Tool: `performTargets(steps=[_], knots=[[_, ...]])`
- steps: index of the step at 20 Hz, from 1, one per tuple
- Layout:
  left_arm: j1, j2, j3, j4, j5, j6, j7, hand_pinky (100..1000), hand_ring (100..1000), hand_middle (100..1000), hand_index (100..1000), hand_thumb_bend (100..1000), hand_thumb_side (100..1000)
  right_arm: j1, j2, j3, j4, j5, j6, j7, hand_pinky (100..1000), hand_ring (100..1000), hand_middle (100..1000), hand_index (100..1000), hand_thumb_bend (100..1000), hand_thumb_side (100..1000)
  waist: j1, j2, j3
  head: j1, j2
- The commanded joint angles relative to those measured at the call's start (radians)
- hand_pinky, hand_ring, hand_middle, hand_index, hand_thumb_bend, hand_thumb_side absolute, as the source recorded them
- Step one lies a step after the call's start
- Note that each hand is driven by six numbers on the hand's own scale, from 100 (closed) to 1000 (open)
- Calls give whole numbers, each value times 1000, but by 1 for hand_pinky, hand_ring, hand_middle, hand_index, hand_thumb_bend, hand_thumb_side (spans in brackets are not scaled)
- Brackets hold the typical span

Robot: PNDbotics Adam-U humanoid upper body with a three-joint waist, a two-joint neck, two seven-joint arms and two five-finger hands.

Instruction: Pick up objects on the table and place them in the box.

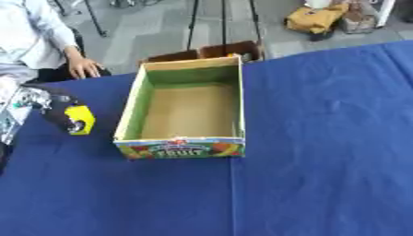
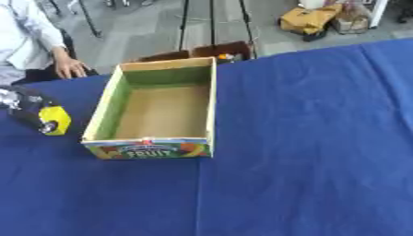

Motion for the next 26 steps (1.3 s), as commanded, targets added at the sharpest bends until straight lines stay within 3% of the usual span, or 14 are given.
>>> performTargets(steps=[1, 6, 9, 10, 12, 13, 14, 16, 22, 26], knots=[[-11, 27, 12, -5, 9, 4, 0, 864, 1000, 1000, 1000, 100, 484, -5, -26, -17, -10, -8, 5, -5, 599, 567, 599, 675, 100, 682, 9, -2, -2, 5, -11], [-8, 25, 12, -1, 27, 1, 1, 807, 953, 1000, 1000, 100, 442, -6, -26, -16, -10, -14, 9, -6, 599, 566, 596, 672, 100, 677, 11, 1, 0, 4, -12], [-6, 26, 13, 6, 47, 5, -2, 798, 948, 1000, 1000, 100, 462, -4, -25, -20, -10, -18, 14, -11, 600, 566, 594, 670, 100, 672, 10, 3, -2, 4, -14], [-7, 25, 14, 6, 57, 4, -3, 799, 961, 1000, 1000, 225, 542, -4, -25, -20, -10, -19, 16, -12, 599, 565, 593, 668, 100, 671, 10, 3, -1, 4, -13], [-10, 25, 14, 4, 74, -2, -2, 811, 974, 1000, 1000, 330, 577, -3, -26, -19, -9, -20, 17, -13, 599, 565, 591, 667, 100, 671, 10, 4, 0, 5, -12], [-11, 27, 14, 3, 79, -4, -2, 815, 976, 1000, 1000, 340, 580, -3, -27, -19, -9, -21, 17, -12, 599, 565, 591, 667, 100, 671, 10, 4, 0, 5, -12], [-15, 29, 15, -1, 84, -5, 0, 819, 980, 1000, 1000, 492, 655, -2, -28, -18, -8, -21, 17, -11, 599, 564, 591, 667, 100, 670, 10, 4, 1, 5, -11], [-20, 34, 18, -8, 91, -6, 3, 814, 989, 1000, 1000, 594, 694, 0, -28, -19, -7, -22, 16, -11, 599, 563, 589, 667, 100, 667, 11, 3, 4, 6, -8], [-28, 44, 25, -28, 23, 20, 24, 827, 998, 1000, 1000, 658, 791, 7, -25, -21, -5, -27, 16, -6, 600, 563, 588, 666, 100, 667, 11, -3, 9, 3, -2], [-31, 43, 31, -23, -19, 49, 33, 826, 988, 1000, 1000, 645, 842, 13, -21, -23, -4, -28, 16, -4, 601, 562, 586, 665, 100, 666, 11, -8, 12, 0, 5]])
